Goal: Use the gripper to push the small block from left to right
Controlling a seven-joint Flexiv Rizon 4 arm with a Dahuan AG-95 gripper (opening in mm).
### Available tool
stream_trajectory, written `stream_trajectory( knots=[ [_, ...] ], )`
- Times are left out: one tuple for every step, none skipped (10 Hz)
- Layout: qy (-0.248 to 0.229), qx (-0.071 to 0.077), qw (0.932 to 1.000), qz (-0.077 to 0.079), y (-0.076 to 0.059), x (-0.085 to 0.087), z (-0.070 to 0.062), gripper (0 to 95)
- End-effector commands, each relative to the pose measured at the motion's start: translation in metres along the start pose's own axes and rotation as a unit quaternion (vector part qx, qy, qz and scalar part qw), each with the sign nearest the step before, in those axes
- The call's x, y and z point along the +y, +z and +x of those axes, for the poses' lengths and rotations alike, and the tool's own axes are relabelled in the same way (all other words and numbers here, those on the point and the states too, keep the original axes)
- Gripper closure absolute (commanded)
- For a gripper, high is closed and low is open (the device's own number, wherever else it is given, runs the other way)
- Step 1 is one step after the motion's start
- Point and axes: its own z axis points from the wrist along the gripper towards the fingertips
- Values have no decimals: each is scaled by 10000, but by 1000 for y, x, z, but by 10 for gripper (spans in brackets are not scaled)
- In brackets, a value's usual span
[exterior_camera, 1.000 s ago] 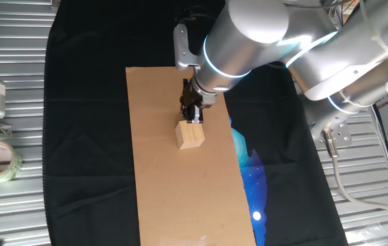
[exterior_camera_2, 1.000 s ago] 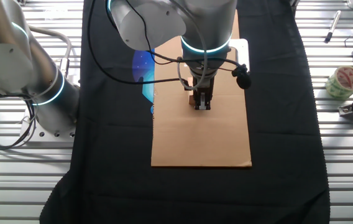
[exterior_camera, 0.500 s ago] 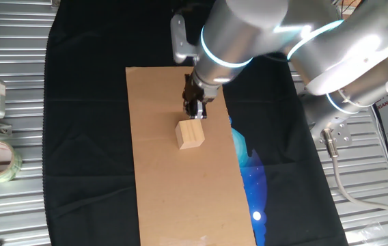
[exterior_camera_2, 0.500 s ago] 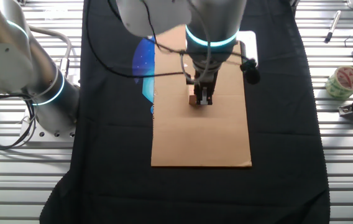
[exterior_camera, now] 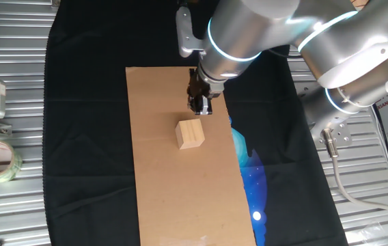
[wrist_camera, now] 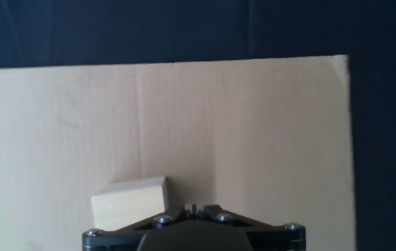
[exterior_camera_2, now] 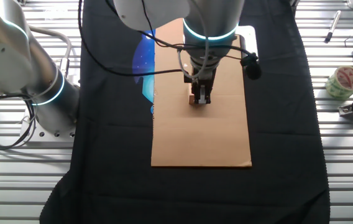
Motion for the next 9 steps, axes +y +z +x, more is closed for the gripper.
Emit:
stream_trajectory(
  knots=[
    [4,-35,10000,-9,0,1,2,950],
    [10,-26,10000,-6,0,1,2,950],
    [3,-26,10000,-3,0,1,2,950],
    [-13,-23,10000,17,0,1,2,950],
    [-39,-26,10000,21,-2,2,2,950],
    [-27,-26,10000,20,-6,4,3,950],
    [-7,-15,10000,10,-9,6,3,950],
    [0,-16,10000,-18,-12,7,3,950],
    [58,-1,9998,-184,-15,8,4,950]
  ],
)
